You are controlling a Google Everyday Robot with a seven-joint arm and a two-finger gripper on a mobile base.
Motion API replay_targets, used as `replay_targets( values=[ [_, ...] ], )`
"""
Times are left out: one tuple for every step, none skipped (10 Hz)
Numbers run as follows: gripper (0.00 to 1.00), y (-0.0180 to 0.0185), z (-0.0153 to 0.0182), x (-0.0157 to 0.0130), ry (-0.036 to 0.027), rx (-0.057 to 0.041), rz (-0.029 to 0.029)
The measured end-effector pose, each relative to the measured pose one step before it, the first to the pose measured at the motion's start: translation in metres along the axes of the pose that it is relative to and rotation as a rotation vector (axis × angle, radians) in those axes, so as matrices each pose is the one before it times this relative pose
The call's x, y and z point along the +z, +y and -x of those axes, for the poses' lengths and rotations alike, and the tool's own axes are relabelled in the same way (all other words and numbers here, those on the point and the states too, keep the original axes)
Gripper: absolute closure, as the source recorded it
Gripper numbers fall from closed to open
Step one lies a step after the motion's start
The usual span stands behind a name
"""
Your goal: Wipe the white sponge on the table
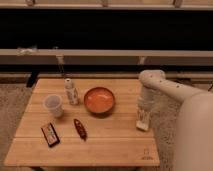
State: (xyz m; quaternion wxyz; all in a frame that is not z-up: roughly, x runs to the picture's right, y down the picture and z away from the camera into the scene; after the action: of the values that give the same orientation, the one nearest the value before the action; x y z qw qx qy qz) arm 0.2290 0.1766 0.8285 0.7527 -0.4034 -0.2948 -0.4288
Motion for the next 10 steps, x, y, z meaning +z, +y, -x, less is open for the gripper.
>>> replay_targets(
  values=[
    [1.00,0.01012,-0.00018,0.00156,-0.00335,0.02164,0.00413],
    [1.00,0.00894,-0.00013,0.00018,-0.00111,0.02233,0.00175],
    [1.00,0.01200,0.00142,0.00041,-0.00249,0.03250,0.00318],
    [1.00,0.00921,0.00180,0.00027,-0.00190,0.01999,0.00093],
    [1.00,0.01091,0.00263,0.00007,0.00066,0.01729,-0.00060],
    [1.00,0.01012,0.00592,-0.00265,0.00410,0.00968,-0.00487],
    [1.00,0.00010,0.00979,-0.00575,0.00853,-0.01926,-0.01042],
    [1.00,-0.00330,0.00670,-0.00345,0.00411,-0.01804,-0.00553],
    [1.00,-0.01097,0.01265,-0.00522,0.00436,-0.03604,-0.00886],
    [1.00,-0.01352,0.00912,-0.00099,-0.00175,-0.03141,-0.00345]
  ],
)
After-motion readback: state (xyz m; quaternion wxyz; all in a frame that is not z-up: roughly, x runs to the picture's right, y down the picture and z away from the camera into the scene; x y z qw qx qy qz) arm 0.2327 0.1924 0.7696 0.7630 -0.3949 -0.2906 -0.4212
